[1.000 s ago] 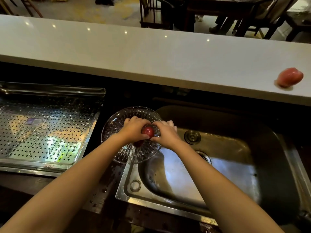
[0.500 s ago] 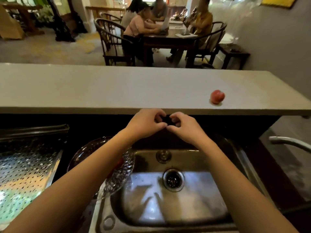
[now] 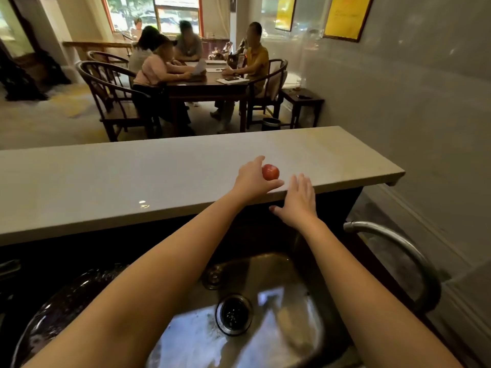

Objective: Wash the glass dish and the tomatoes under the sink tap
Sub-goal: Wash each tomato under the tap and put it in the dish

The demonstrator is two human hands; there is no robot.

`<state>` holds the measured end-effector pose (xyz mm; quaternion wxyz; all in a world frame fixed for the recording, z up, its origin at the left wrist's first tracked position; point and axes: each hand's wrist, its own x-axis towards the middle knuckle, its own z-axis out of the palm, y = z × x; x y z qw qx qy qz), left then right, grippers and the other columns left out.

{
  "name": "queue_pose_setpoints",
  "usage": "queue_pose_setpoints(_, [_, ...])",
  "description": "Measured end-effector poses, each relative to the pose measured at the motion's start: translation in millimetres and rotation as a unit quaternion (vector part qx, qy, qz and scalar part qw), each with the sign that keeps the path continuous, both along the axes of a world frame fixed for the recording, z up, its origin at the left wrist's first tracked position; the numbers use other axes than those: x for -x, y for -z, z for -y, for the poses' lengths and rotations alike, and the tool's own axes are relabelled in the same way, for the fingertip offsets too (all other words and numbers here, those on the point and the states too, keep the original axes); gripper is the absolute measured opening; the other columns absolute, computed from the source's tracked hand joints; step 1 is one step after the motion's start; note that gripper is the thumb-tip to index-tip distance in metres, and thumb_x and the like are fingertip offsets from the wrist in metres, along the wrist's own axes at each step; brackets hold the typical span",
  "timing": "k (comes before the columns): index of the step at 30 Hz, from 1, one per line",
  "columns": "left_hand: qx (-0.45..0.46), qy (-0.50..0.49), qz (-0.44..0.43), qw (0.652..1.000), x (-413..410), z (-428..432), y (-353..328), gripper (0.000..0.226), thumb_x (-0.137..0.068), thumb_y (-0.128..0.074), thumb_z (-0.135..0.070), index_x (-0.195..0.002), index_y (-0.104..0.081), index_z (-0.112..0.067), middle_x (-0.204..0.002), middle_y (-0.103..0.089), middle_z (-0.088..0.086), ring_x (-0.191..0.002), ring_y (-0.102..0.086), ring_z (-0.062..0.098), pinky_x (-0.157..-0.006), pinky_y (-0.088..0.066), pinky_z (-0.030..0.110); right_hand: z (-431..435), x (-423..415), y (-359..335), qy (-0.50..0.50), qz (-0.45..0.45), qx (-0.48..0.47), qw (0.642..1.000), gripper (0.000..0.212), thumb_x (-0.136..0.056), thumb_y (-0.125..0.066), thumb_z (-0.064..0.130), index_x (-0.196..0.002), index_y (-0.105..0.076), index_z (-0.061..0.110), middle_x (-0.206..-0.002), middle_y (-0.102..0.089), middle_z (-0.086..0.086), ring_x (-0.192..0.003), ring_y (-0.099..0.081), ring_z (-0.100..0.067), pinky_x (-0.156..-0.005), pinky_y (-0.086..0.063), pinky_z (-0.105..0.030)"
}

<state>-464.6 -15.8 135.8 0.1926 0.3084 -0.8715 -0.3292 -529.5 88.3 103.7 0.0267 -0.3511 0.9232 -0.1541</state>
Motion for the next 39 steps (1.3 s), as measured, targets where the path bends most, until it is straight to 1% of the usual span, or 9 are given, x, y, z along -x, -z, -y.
queue_pose_setpoints(6, [0.019, -0.018, -0.038, 0.999, 16.8, 2.1, 13.9, 0.057, -0.077, -0.071, -0.033, -0.126, -0.05, -0.014, -0.124, -0.057, 0.007, -0.113, -0.053, 0.025, -0.095, -0.041, 0.032, 2.3, 9.7, 16.9, -0.03, -0.053, -0.052, 0.997, 0.108, -0.081, -0.061, 0.052, -0.146, 0.015, 0.01, -0.155, 0.021, -0.012, -0.141, 0.023, -0.028, -0.113, 0.014, -0.041])
queue_pose_setpoints(12, [0.003, 0.003, -0.079, 0.997, -3.6, -9.9, 10.8, 0.049, -0.076, -0.073, -0.026, -0.118, -0.053, -0.016, -0.117, -0.057, 0.001, -0.1, -0.051, 0.013, -0.084, -0.038, 0.022, 0.8, 13.4, 19.3, -0.051, -0.057, -0.056, 0.996, 0.106, -0.082, -0.062, 0.044, -0.146, 0.015, 0.011, -0.155, 0.021, -0.012, -0.141, 0.023, -0.028, -0.112, 0.015, -0.042])
queue_pose_setpoints(19, [-0.058, 0.102, -0.096, 0.988, -36.3, -48.4, 29.1, 0.052, -0.079, -0.071, -0.025, -0.126, -0.048, -0.018, -0.118, -0.047, -0.006, -0.108, -0.047, 0.008, -0.091, -0.037, 0.018, -51.4, -3.2, 29.2, -0.107, -0.027, 0.073, 0.991, 0.088, -0.087, -0.059, 0.029, -0.149, 0.002, 0.015, -0.158, 0.012, -0.004, -0.145, 0.012, -0.02, -0.115, 0.004, -0.036])
queue_pose_setpoints(22, [-0.104, 0.141, -0.102, 0.979, -34.5, -69.0, 48.2, 0.044, -0.08, -0.071, -0.02, -0.12, -0.053, -0.016, -0.118, -0.047, -0.002, -0.111, -0.048, 0.012, -0.092, -0.035, 0.014, -100.1, -19.9, 57.4, -0.088, 0.031, 0.061, 0.994, 0.071, -0.089, -0.056, 0.029, -0.147, -0.018, 0.015, -0.158, 0.001, -0.005, -0.145, 0.002, -0.022, -0.116, -0.008, -0.036])
queue_pose_setpoints(24, [-0.147, 0.165, -0.085, 0.972, -27.6, -83.1, 61.8, 0.04, -0.082, -0.069, -0.018, -0.118, -0.051, -0.018, -0.121, -0.044, 0.003, -0.11, -0.048, 0.015, -0.096, -0.04, 0.022, -132.9, -26.4, 78.4, -0.041, 0.072, 0.029, 0.996, 0.055, -0.092, -0.052, 0.03, -0.141, -0.033, 0.014, -0.156, -0.013, -0.008, -0.144, -0.006, -0.024, -0.116, -0.016, -0.038])
queue_pose_setpoints(30, [-0.274, 0.185, -0.063, 0.942, 0.5, -120.5, 94.2, 0.04, -0.081, -0.066, -0.003, -0.111, -0.046, -0.021, -0.126, -0.04, 0.015, -0.104, -0.055, 0.032, -0.088, -0.052, 0.038, -190.0, -33.7, 118.9, 0.084, 0.126, -0.001, 0.989, 0.034, -0.096, -0.037, 0.015, -0.129, -0.045, 0.008, -0.131, -0.047, -0.013, -0.123, -0.04, -0.027, -0.101, -0.034, -0.034])
queue_pose_setpoints(32, [-0.299, 0.192, -0.058, 0.933, 9.4, -130.8, 102.1, 0.041, -0.081, -0.065, -0.001, -0.11, -0.044, -0.022, -0.121, -0.042, 0.012, -0.101, -0.053, 0.026, -0.084, -0.051, 0.034, -195.6, -34.9, 125.1, 0.107, 0.146, 0.054, 0.982, 0.033, -0.096, -0.034, 0.007, -0.126, -0.048, 0.004, -0.124, -0.052, -0.015, -0.118, -0.047, -0.028, -0.097, -0.038, -0.031])
queue_pose_setpoints(35, [-0.323, 0.197, -0.065, 0.923, 20.1, -141.1, 110.6, 0.042, -0.08, -0.065, 0.001, -0.11, -0.043, -0.02, -0.12, -0.043, 0.01, -0.101, -0.052, 0.022, -0.079, -0.051, 0.027, -196.1, -37.9, 129.6, 0.173, 0.211, 0.199, 0.941, 0.028, -0.097, -0.033, 0.003, -0.112, -0.055, 0.004, -0.093, -0.056, -0.003, -0.094, -0.055, -0.022, -0.07, -0.038, -0.002])
queue_pose_setpoints(39, [-0.336, 0.192, -0.063, 0.92, 27.3, -147.0, 118.6, 0.043, -0.081, -0.065, -0.001, -0.111, -0.043, -0.021, -0.118, -0.042, 0.008, -0.099, -0.051, 0.02, -0.078, -0.05, 0.024, -190.2, -35.7, 134.9, 0.224, 0.265, 0.307, 0.886, 0.02, -0.094, -0.037, 0.005, -0.093, -0.054, 0.016, -0.068, -0.043, 0.007, -0.063, -0.042, -0.009, -0.056, -0.039, -0.011])
